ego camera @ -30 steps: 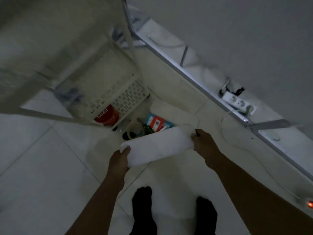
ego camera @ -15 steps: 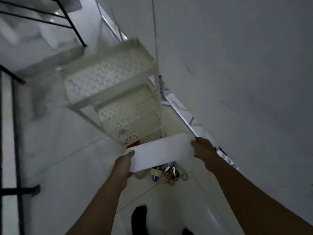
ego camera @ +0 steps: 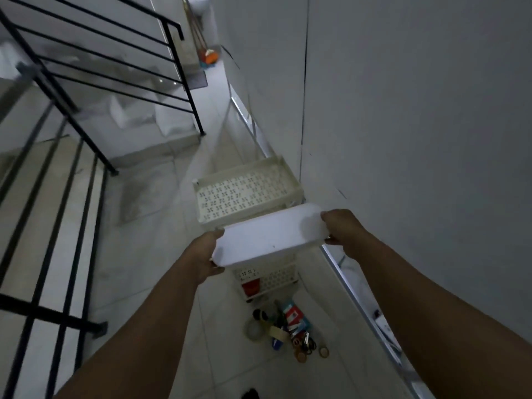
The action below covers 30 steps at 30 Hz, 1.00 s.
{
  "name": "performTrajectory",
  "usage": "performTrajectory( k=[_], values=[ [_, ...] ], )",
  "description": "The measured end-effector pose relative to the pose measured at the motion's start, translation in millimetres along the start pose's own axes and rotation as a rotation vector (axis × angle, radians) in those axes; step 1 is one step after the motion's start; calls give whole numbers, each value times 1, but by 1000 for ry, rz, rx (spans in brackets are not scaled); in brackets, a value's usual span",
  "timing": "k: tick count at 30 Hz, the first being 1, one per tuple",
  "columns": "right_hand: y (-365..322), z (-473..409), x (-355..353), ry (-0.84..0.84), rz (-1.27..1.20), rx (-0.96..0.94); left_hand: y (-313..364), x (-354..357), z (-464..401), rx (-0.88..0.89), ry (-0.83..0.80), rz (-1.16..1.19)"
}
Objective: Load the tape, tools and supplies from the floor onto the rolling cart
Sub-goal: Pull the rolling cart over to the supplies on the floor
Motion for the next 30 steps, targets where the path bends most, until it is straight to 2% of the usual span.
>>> performTrajectory(
  k=[6, 13, 21, 30],
  values=[
    [-83, -16, 19, -14, -36, -138, 74, -14, -19, 97, 48, 51],
    [-142, -83, 62, -37, -24, -147, 133, -20, -89, 123, 71, 97],
    [-154, -149, 97, -46, -23, -55, 148, -15, -144, 99, 67, 87],
    [-142, -175, 107, -122, -84, -42, 146, -3, -163, 130, 165, 169]
  ],
)
Point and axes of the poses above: each hand's wrist, its own z-axis away from the middle knuckle, its own x-axis out of the palm, y = z × x, the point moved 1 cm from there along -z, towards the middle knuckle, and after that the axes turned 1 degree about -z, right-handed, at the moved point
